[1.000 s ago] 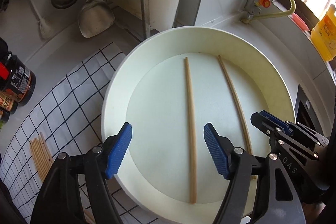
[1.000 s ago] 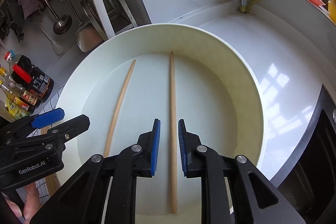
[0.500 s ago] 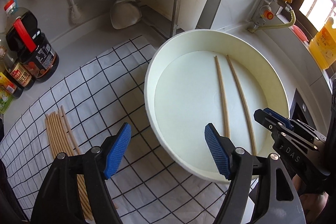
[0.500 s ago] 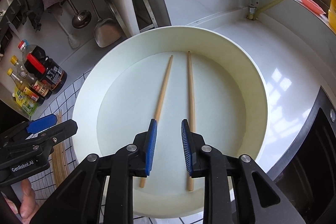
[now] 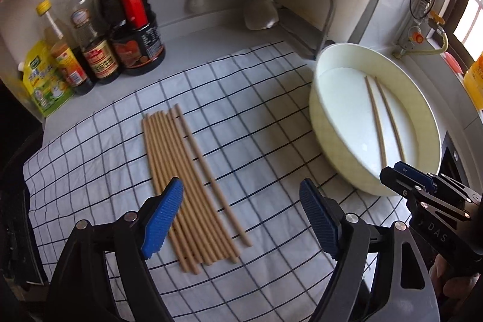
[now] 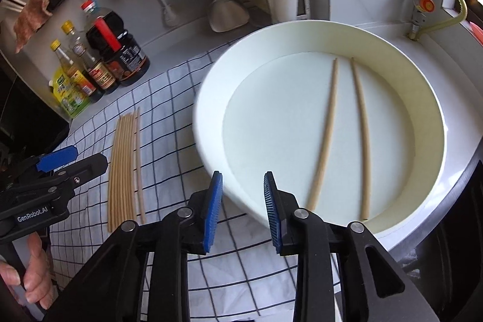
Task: Organize utensils
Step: 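Move the left tool back to the chopstick row while the right tool follows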
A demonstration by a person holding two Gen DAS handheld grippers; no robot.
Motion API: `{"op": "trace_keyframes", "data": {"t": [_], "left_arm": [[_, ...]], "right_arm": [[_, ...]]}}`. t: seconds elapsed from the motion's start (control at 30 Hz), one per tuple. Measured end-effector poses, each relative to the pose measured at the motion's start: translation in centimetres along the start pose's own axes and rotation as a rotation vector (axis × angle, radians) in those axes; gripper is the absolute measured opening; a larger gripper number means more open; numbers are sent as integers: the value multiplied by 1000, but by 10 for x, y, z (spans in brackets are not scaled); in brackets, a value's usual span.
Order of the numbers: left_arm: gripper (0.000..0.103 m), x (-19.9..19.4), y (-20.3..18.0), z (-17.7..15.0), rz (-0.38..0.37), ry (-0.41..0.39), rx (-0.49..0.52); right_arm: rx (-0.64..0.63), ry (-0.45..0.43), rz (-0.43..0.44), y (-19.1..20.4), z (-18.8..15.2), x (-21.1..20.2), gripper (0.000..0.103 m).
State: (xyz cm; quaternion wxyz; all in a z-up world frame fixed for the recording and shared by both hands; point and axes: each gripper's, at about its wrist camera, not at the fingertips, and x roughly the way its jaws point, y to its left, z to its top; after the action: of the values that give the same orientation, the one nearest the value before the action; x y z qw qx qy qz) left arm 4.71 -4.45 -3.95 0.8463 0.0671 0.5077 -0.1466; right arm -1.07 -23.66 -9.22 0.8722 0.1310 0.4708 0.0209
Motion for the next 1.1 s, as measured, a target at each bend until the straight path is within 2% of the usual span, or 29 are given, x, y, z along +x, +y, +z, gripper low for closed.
{"op": "trace_keyframes", "data": {"t": [0.13, 0.2, 0.33, 0.43, 0.73, 0.97, 1.1], "left_arm": [[78, -1, 38, -18, 33, 13, -59], [78, -1, 56, -26, 51, 22, -88], [80, 1, 90, -40, 80, 28, -148], [81, 6, 109, -48, 101, 32, -173], [81, 35, 134, -59, 104, 89, -198], [84, 55, 135, -60, 83, 122, -201], [84, 63, 140, -58, 118, 117, -215]], "right_arm": [[-70, 12, 31, 36, -3, 2, 35], [-102, 17, 34, 54, -3, 4, 41], [-153, 36, 40, 83, -5, 14, 42], [-184, 61, 41, 99, -6, 26, 47], [-231, 115, 35, 130, -8, 64, 48], [-239, 123, 7, 129, -3, 88, 51], [-248, 116, -5, 128, 1, 100, 52]]}}
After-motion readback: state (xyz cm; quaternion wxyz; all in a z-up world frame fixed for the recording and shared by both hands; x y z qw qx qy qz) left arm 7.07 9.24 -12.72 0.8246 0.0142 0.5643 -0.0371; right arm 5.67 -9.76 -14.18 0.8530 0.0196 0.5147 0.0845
